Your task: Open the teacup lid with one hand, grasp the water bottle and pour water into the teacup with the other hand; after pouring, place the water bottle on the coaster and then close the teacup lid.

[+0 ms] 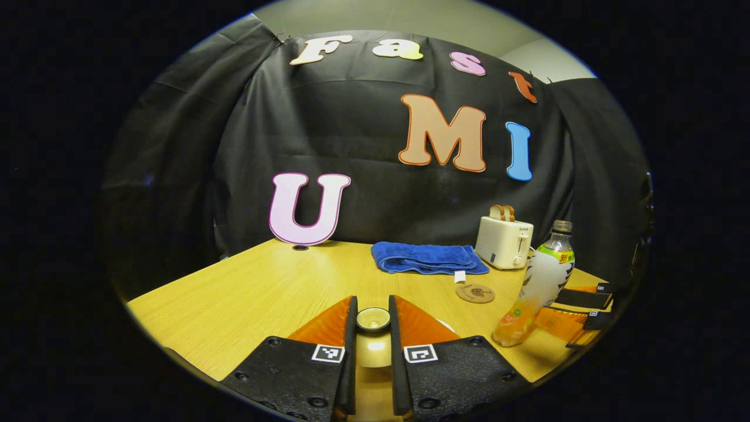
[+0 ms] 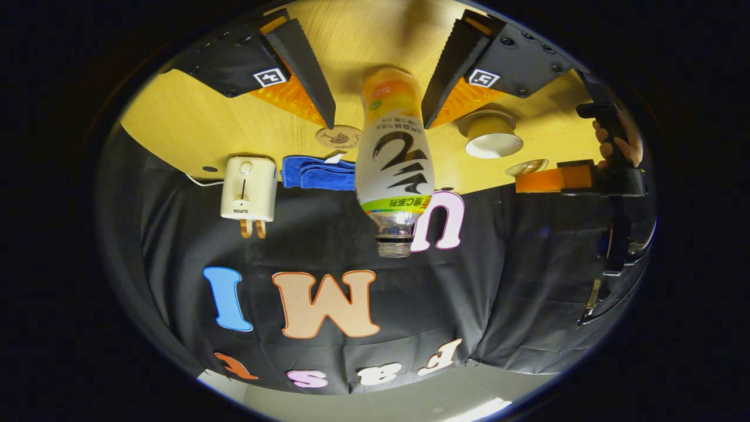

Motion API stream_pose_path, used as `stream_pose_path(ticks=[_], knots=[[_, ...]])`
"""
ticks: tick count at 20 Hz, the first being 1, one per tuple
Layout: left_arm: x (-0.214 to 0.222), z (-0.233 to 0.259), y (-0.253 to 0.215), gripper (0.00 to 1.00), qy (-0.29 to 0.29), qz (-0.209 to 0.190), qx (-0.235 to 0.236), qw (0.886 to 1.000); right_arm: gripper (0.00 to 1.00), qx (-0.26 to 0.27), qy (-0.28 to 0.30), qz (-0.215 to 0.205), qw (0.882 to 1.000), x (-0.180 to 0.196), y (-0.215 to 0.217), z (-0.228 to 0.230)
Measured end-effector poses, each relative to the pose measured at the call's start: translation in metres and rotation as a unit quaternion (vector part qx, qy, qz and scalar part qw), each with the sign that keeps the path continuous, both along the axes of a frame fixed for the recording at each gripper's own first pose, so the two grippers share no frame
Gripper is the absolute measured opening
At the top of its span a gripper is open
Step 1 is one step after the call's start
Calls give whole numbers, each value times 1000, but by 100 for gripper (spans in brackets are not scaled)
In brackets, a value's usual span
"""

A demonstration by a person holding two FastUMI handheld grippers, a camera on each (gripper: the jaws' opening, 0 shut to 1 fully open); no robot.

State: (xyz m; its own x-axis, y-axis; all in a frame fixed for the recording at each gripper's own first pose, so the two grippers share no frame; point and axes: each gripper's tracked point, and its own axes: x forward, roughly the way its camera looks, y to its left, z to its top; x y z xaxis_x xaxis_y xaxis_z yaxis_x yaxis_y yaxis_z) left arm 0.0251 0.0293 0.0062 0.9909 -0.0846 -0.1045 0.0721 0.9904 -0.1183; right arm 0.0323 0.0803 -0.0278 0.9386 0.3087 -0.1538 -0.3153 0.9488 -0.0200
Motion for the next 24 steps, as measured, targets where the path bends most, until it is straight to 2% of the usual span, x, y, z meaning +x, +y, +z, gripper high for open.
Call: stream_pose_path(ticks=[5, 10, 13, 16, 18, 19, 24], knots=[[-6, 1, 9, 22, -2, 8, -4, 1000, 94, -2, 9, 13, 1000, 6, 13, -3], [-10, 5, 16, 22, -10, 14, -5, 1000, 96, -4, 27, 13, 1000, 16, 20, -10], [-12, 7, 21, 22, -12, 18, -3, 1000, 73, -8, 29, 8, 1000, 17, 20, -11], [-13, 6, 24, 22, -13, 18, -2, 1000, 69, -20, 26, 0, 999, 19, 18, -10], [-14, 5, 24, 22, -13, 17, -9, 1000, 67, -45, 19, -9, 999, 21, 16, -8], [-14, 6, 25, 22, -12, 17, -11, 1000, 57, -64, 12, -12, 998, 24, 13, -6], [-14, 3, 35, 22, -11, 25, -17, 999, 58, -155, -21, -14, 988, 29, 13, 0]])
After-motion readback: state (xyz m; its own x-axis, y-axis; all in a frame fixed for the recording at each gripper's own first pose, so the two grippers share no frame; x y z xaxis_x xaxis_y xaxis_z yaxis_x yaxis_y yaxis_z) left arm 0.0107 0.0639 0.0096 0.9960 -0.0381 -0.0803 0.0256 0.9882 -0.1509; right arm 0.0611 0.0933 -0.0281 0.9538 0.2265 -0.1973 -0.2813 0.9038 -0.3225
